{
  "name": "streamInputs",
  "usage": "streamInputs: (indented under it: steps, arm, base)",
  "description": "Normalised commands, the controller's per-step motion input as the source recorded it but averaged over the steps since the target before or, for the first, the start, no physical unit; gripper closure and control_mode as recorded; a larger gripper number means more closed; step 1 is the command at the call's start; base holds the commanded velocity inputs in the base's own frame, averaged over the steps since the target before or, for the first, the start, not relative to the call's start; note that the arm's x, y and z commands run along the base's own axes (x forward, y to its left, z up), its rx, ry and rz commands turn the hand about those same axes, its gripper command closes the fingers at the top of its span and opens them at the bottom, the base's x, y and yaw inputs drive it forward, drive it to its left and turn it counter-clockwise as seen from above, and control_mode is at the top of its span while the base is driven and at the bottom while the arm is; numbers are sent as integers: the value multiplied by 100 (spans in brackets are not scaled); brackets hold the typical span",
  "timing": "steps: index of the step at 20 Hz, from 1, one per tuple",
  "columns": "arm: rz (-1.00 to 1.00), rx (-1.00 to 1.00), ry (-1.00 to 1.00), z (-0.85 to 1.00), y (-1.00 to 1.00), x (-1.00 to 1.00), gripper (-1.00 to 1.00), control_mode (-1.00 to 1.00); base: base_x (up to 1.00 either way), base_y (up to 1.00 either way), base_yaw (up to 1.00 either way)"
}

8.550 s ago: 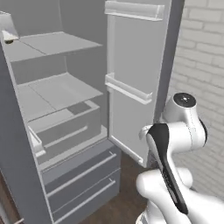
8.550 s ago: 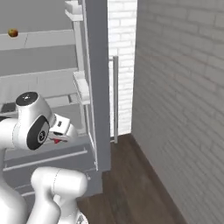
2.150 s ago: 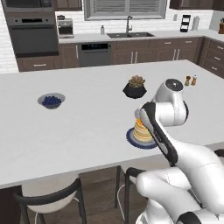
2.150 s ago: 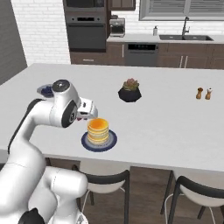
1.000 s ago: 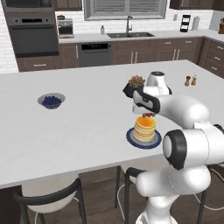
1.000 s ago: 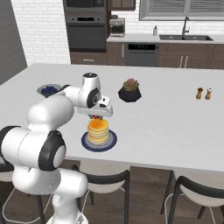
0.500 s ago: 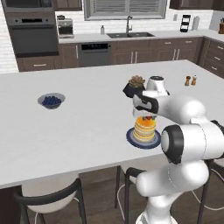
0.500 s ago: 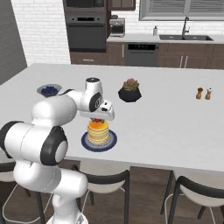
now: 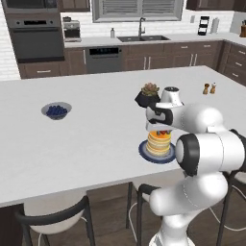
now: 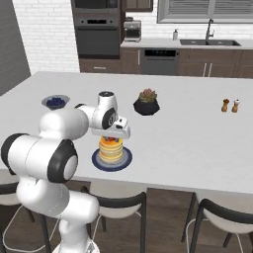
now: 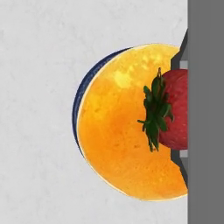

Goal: Take the strawberry from the fridge and place it on top of the pancake, located on the dining counter.

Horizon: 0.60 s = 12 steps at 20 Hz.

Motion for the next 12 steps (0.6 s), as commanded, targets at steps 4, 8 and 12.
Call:
streamInputs:
  steps: [4, 8, 12]
  arm:
    - [0, 0, 0, -11, 0, 0, -100, -100]
    - [0, 0, 0, -1, 0, 0, -100, -100]
    - [0, 0, 0, 0, 0, -8, -100, -100]
  base:
    - [0, 0, 0]
    - [0, 0, 0]
    - [0, 0, 0]
